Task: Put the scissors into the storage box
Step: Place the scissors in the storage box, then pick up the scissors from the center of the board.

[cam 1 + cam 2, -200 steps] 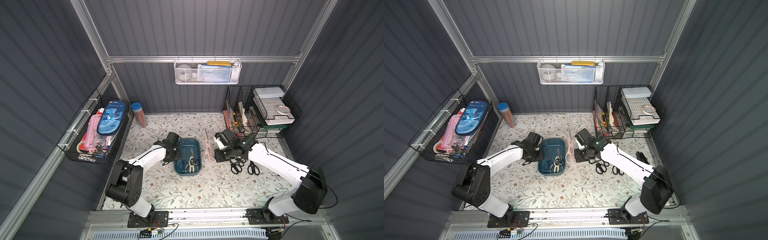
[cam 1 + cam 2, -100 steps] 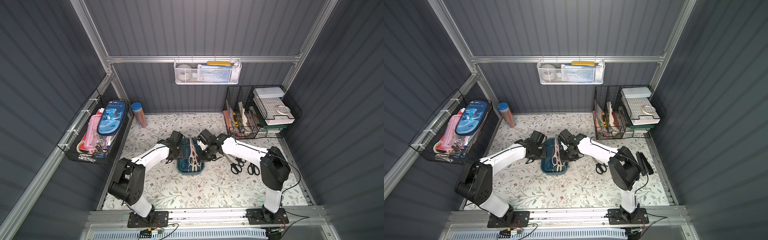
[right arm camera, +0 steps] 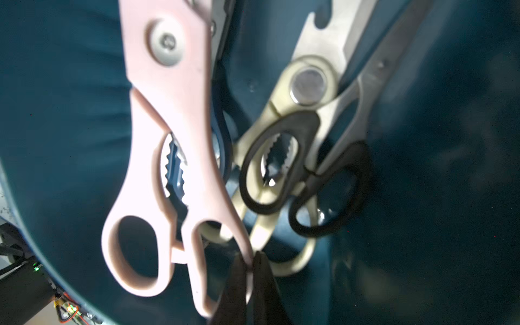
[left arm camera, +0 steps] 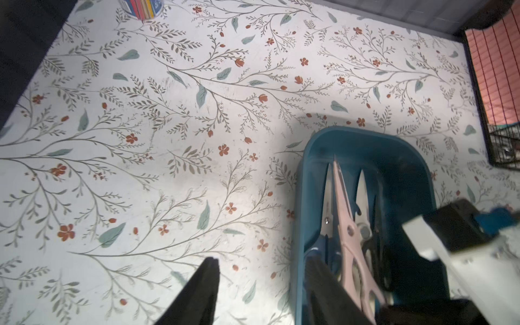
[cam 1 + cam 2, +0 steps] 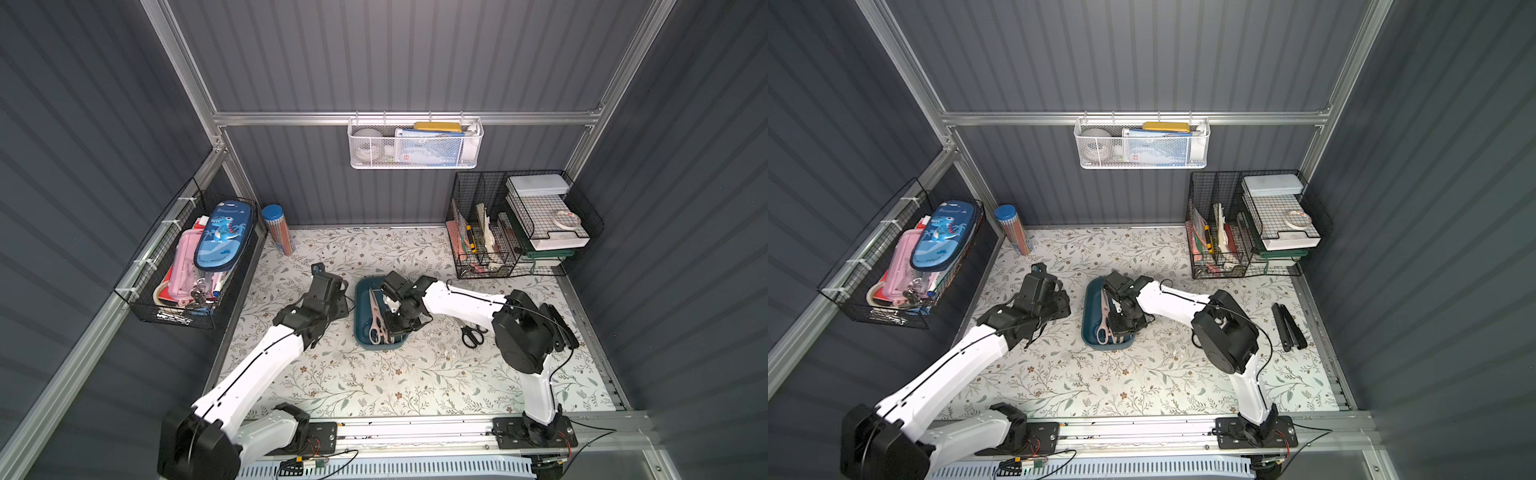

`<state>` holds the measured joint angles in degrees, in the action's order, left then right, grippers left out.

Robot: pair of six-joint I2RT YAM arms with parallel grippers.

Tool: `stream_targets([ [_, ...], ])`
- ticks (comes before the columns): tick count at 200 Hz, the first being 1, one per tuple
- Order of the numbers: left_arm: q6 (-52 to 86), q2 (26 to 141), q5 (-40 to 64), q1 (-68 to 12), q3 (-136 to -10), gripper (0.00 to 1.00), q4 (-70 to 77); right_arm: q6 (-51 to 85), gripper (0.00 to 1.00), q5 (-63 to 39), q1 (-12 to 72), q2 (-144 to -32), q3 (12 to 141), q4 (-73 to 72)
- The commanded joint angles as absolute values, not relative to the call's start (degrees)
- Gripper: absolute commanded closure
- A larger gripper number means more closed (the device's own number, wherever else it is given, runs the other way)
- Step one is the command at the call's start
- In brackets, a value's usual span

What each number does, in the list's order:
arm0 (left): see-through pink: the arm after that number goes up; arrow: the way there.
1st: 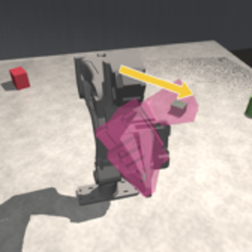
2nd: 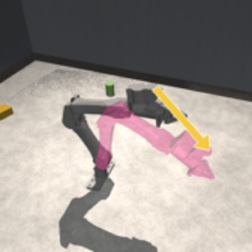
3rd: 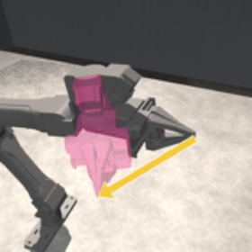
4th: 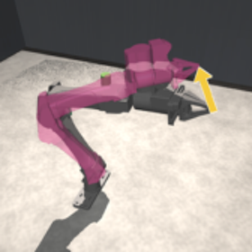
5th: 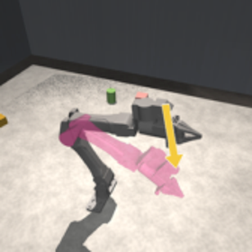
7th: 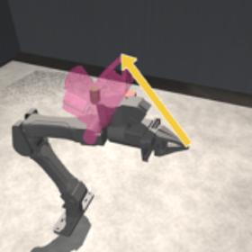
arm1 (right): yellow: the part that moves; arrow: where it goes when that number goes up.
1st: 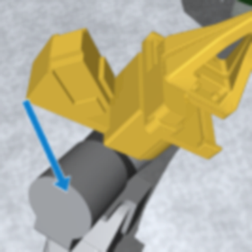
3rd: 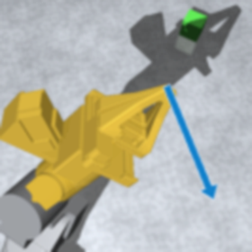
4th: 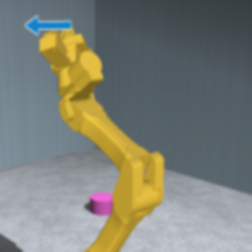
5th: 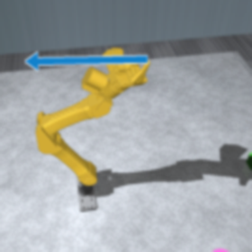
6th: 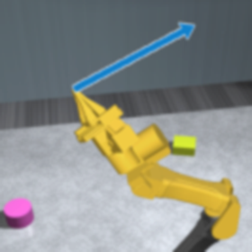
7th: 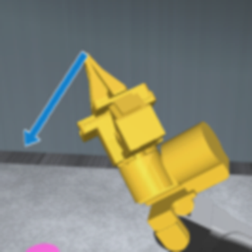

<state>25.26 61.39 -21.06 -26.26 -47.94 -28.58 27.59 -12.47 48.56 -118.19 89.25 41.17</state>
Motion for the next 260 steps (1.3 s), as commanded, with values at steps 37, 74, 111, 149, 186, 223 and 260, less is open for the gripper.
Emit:
stream_targets([
  [37,14.8,47.4,-12.4,-26.5,-33.4,0.12,-18.5,26.8,0.4,-10.8,48.1,-114.4,95.6,44.5],
  [74,17.1,47.5,-9.3,-26.5,-31.0,0.09,-16.9,24.7,0.19,0.9,46.2,-99.4,90.7,47.4],
  [111,13.1,44.1,-4.6,-26.4,-26.6,0.07,-8.9,30.2,0.15,2.8,35.1,-82.8,72.6,47.1],
  [149,11.3,33.2,-3.2,-26.5,-16.8,0.02,-0.3,29.3,0.19,0.9,21.8,-74.1,58.3,48.9],
  [186,14.2,27.0,-3.4,-26.5,-11.0,0.01,3.2,28.5,0.27,2.8,19.1,-78.6,56.3,50.6],
  [223,13.7,36.9,-3.8,-26.5,-12.7,0.01,6.2,26.9,0.38,0.5,18.2,-85.4,55.8,47.6],
  [260,12.4,50.3,-0.4,-26.5,-17.8,0.01,6.2,25.5,0.48,-2.1,18.3,-88.6,55.6,43.3],
])
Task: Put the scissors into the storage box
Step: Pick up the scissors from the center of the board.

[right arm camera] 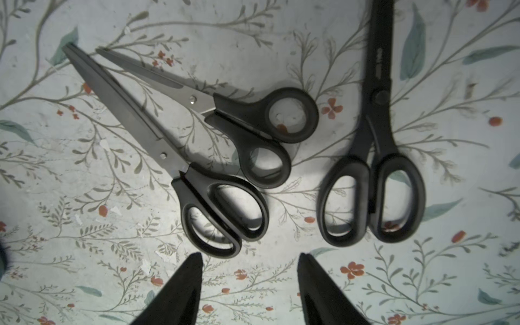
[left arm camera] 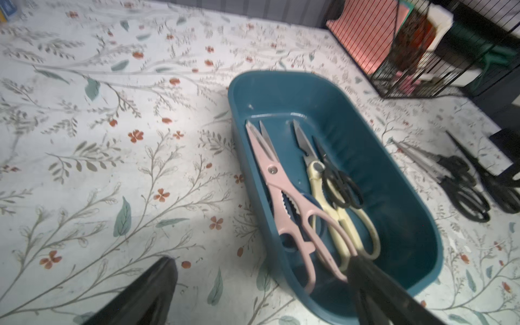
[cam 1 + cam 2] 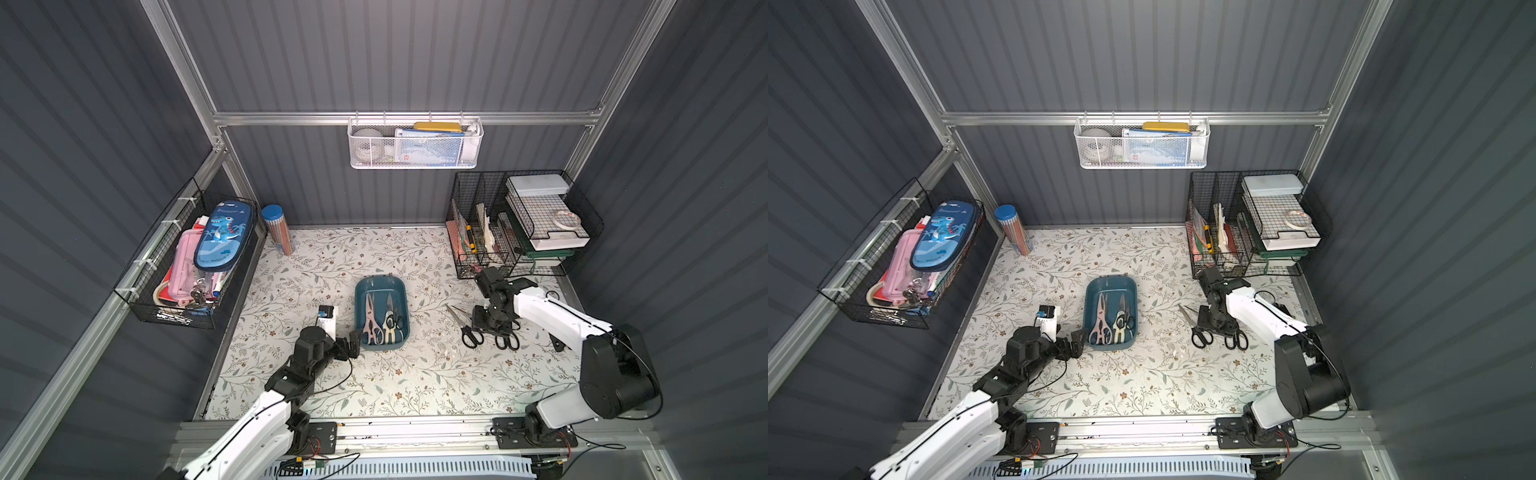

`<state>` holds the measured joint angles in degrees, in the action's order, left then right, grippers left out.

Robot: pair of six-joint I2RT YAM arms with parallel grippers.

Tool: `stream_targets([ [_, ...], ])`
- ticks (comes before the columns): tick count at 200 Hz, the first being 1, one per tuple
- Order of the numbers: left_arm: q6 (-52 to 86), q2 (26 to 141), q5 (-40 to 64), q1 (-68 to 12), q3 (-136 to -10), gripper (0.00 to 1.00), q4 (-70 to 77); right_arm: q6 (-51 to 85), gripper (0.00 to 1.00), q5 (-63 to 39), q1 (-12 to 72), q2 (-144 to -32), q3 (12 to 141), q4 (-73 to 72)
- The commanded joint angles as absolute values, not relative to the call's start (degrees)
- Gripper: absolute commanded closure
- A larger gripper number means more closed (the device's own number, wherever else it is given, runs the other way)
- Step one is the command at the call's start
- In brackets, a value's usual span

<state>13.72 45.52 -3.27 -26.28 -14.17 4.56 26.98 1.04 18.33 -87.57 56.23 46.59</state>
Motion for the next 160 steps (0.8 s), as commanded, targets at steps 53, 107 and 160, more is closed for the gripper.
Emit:
stream_targets([
  [53,13.1,50.3,-1.6,-26.5,-17.5,0.01,6.2,22.5,0.5,-5.3,19.1,-90.3,54.8,41.7],
  [107,13.1,52.0,-1.4,-26.5,-18.3,0.01,6.0,20.9,0.5,-4.8,19.4,-97.1,55.8,42.0],
  [160,13.5,52.5,-2.3,-26.5,-18.6,0.01,5.7,22.7,0.68,-3.9,23.2,-98.5,55.4,42.6],
])
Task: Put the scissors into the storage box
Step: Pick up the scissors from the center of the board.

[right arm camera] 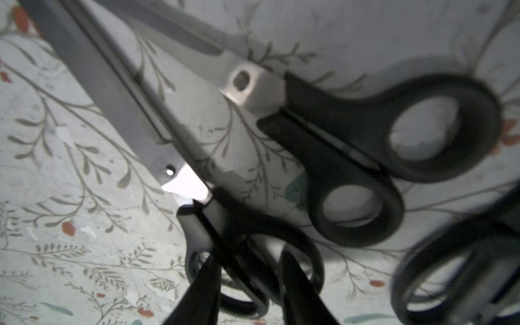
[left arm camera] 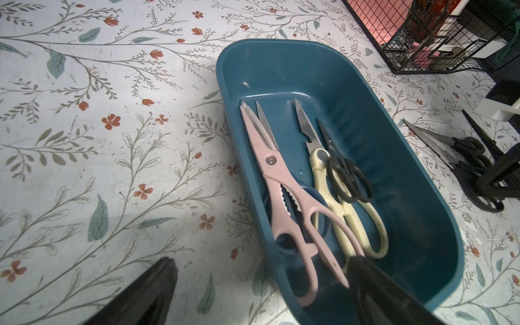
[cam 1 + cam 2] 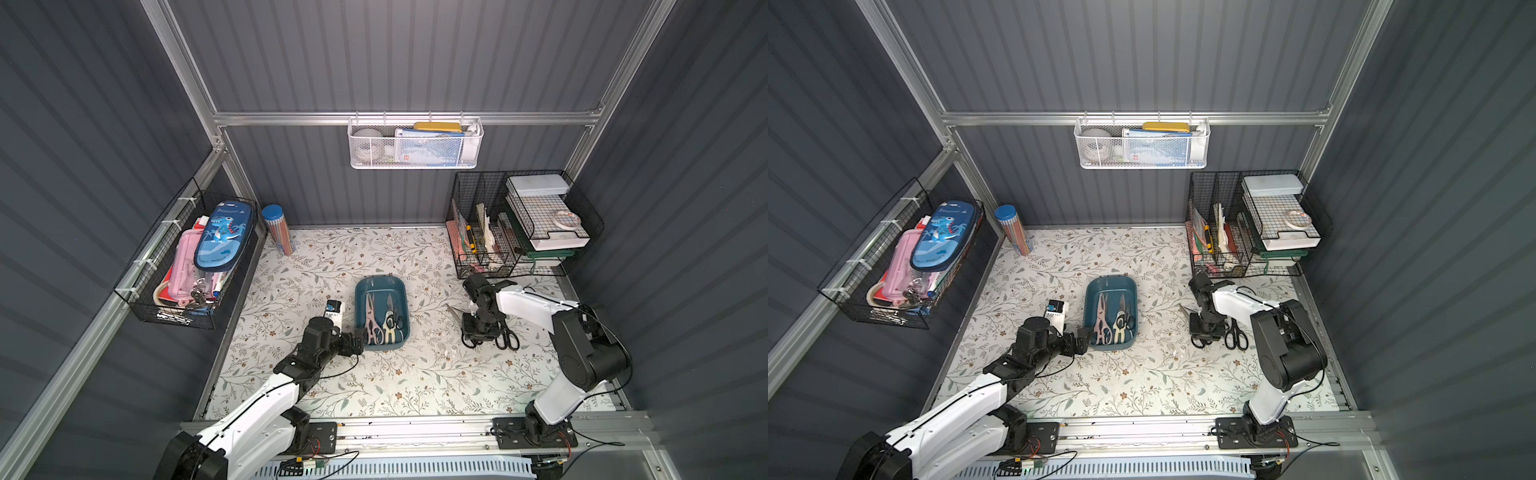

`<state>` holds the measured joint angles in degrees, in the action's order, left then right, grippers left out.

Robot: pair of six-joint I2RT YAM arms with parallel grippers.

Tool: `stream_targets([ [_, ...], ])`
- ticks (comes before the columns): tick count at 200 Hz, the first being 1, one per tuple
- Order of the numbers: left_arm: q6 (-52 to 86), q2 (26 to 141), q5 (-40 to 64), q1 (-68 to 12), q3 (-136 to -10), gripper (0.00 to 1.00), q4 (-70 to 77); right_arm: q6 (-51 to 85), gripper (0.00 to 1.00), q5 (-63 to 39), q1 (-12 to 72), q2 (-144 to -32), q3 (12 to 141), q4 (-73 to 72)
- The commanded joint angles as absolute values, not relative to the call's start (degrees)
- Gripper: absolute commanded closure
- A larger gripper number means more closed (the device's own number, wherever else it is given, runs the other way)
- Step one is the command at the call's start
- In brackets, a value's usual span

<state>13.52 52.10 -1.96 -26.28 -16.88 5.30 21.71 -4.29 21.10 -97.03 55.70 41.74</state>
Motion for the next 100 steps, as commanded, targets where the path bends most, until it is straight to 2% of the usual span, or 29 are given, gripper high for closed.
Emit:
stream_targets([
  [1,13.6,52.5,-2.2,-26.5,-18.6,0.01,5.7,22.8,0.69,-3.9,23.3,-98.6,55.4,42.5],
  [44,13.7,53.1,-2.3,-26.5,-18.9,0.01,5.2,25.2,0.78,-2.5,26.8,-103.1,57.2,42.8],
  [72,13.7,53.5,-2.3,-26.5,-19.1,0.01,5.1,23.9,0.83,3.8,30.1,-103.9,61.4,46.9],
  [100,13.9,52.4,-2.7,-26.5,-18.9,0.01,4.7,23.5,0.86,0.8,30.2,-102.2,63.6,47.4],
])
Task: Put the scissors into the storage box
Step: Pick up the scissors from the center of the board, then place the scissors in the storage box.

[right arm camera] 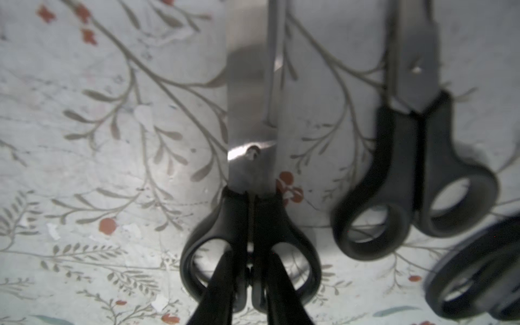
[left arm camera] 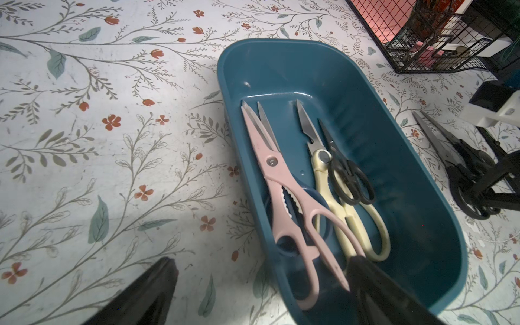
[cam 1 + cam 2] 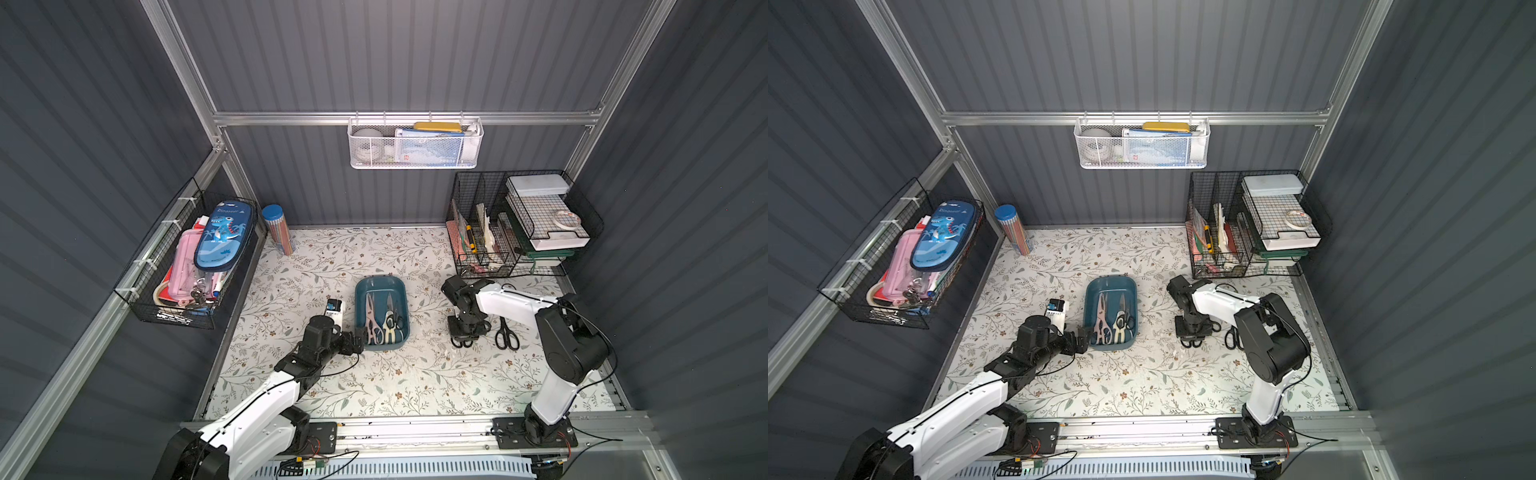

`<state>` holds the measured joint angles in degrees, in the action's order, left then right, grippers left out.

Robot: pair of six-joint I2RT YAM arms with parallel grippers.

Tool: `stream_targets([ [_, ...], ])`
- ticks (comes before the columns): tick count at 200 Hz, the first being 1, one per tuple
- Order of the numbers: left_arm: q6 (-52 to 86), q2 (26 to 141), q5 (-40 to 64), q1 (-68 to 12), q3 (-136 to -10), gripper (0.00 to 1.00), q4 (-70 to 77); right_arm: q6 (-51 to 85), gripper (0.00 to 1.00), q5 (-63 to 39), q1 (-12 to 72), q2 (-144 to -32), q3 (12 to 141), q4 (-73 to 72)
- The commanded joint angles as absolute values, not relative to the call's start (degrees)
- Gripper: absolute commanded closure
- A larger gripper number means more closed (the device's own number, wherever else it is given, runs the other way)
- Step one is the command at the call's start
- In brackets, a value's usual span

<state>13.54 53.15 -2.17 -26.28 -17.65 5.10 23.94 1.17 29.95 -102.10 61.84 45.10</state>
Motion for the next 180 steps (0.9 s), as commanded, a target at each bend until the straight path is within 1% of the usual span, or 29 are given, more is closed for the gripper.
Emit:
stream_targets([
  [1,13.9,52.4,-2.8,-26.5,-18.9,0.01,4.7,23.5,0.86,0.8,30.2,-102.2,63.7,47.5],
  [34,14.3,50.6,-3.5,-26.5,-18.2,0.01,4.6,23.5,0.87,-2.0,30.4,-99.2,67.5,49.4],
  [61,14.5,51.5,-3.7,-26.5,-18.6,0.01,4.6,24.1,0.87,-2.3,31.6,-97.7,72.2,52.0],
  [98,14.4,50.9,-3.4,-26.5,-18.5,0.01,4.4,26.0,0.87,-5.2,34.7,-98.7,80.3,54.3],
  [126,14.3,48.1,-3.3,-26.5,-17.4,0.01,4.7,26.7,0.88,-8.1,39.3,-103.1,88.9,55.6],
  [160,13.5,44.8,-2.1,-26.5,-16.0,0.01,5.2,26.7,0.88,-11.7,45.1,-111.1,98.9,56.3],
  [180,12.3,42.8,-0.2,-26.5,-15.0,0.0,6.3,27.3,0.88,-13.0,47.4,-115.9,102.3,54.6],
])
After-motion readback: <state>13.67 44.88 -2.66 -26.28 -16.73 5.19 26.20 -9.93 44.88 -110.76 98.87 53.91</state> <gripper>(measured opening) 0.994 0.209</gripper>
